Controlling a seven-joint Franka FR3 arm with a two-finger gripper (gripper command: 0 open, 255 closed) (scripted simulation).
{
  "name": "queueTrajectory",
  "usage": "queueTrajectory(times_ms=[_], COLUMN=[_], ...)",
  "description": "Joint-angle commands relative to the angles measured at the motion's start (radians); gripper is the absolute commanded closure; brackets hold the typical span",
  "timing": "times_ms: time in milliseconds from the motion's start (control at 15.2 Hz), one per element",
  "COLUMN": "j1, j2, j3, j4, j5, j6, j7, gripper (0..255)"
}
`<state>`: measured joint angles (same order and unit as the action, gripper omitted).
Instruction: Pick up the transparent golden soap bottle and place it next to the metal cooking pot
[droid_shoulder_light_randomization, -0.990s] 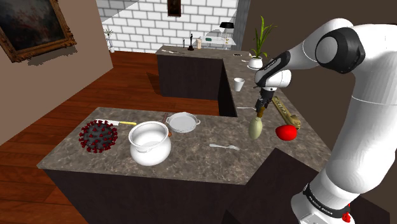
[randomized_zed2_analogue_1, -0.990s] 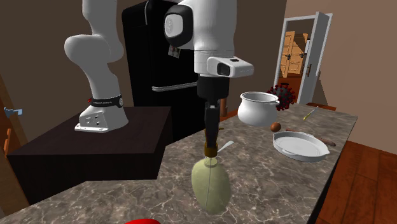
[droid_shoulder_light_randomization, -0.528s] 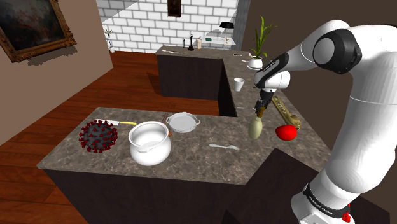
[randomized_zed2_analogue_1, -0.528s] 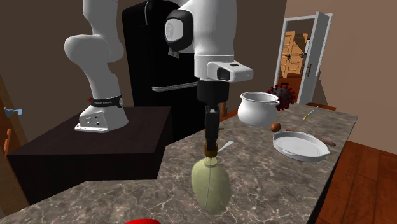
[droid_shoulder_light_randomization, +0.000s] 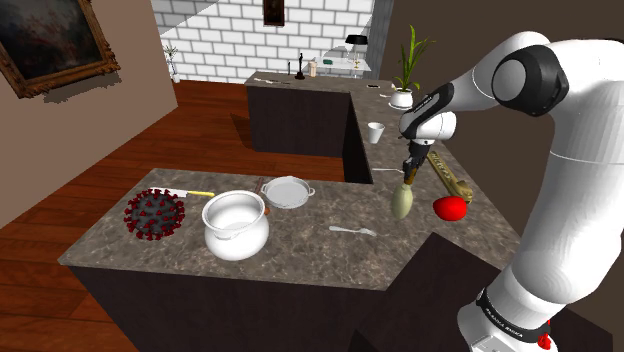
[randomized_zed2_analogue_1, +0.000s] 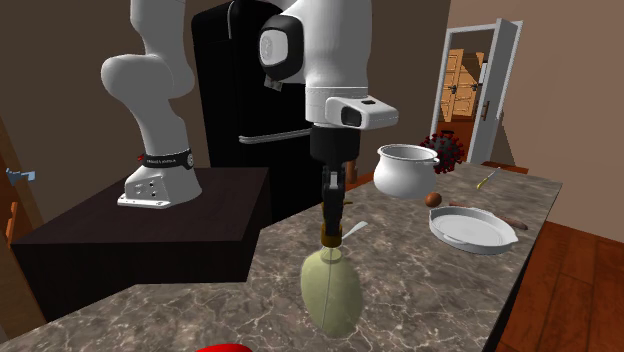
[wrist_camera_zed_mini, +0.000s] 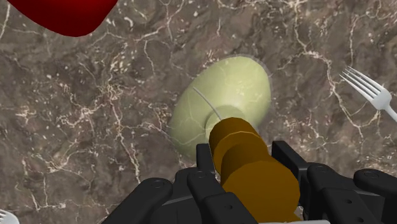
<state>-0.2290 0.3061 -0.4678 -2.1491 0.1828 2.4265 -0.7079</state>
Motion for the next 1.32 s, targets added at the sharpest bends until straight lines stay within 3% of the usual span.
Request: queueTrajectory(times_ms=[0,1254], j1=[0.000,0.033], j2=[0.000,-0.156], j3=[0.000,-0.040], j4=[0.000,0.062], j5=[0.000,-0.112], j6=[0.000,-0.198], j7=[0.000,0.074], gripper=[255,255])
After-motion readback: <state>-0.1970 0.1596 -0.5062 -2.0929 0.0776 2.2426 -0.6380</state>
